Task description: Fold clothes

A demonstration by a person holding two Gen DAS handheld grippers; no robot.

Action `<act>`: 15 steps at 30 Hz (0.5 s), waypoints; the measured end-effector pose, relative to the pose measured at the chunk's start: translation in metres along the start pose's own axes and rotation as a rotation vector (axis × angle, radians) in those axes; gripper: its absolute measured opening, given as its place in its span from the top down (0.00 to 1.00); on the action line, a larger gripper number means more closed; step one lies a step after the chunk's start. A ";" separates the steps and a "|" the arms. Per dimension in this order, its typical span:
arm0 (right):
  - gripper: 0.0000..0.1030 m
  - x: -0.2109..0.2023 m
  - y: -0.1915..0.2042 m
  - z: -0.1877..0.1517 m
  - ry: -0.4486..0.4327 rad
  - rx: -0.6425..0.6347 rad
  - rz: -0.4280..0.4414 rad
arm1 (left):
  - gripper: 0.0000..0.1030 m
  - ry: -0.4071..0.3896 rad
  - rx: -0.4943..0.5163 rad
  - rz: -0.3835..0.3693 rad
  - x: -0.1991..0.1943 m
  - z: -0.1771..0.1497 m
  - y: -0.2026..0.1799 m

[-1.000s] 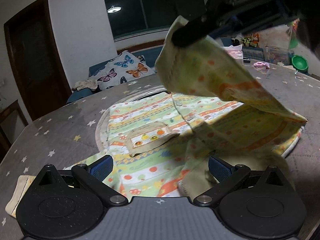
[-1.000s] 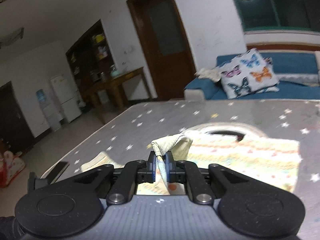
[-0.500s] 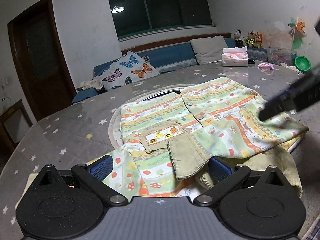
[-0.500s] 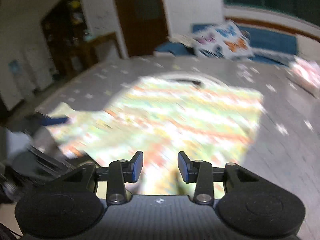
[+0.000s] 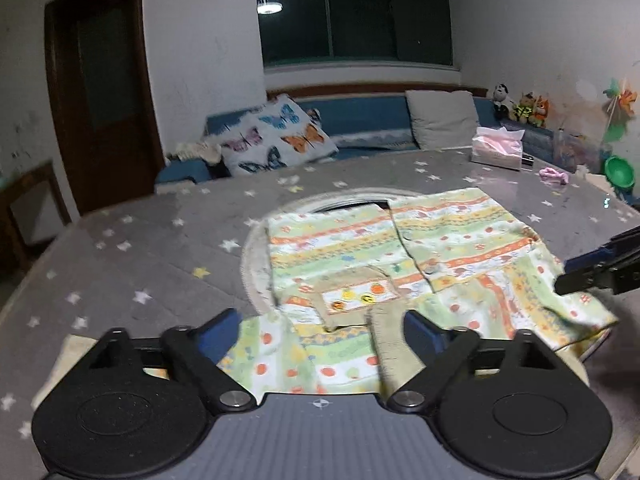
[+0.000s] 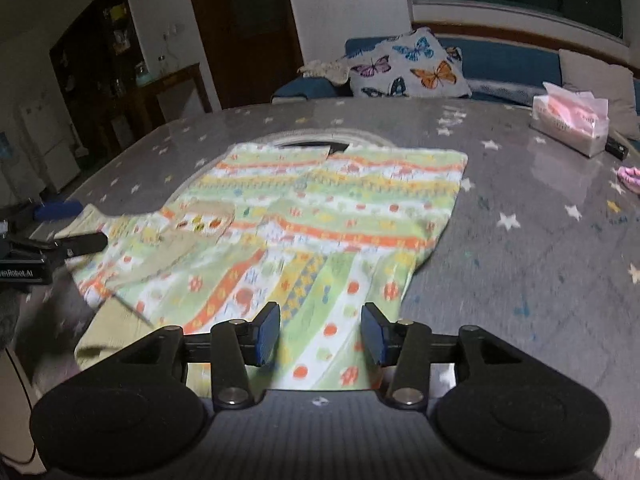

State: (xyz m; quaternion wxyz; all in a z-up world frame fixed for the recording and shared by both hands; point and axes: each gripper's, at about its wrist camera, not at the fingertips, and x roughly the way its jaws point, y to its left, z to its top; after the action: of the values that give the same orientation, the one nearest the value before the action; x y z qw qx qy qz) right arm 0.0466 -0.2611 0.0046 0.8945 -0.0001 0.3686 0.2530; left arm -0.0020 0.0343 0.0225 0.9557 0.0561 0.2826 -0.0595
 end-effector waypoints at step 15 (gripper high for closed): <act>0.54 0.023 -0.002 0.003 0.001 -0.006 -0.021 | 0.95 0.054 0.020 -0.106 0.039 -0.002 -0.020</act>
State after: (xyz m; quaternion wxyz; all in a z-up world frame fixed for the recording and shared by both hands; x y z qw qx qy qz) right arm 0.0627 -0.2517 -0.0085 0.8969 -0.0068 0.3684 0.2448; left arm 0.0262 0.0120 -0.0019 0.9426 0.0521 0.3104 -0.1115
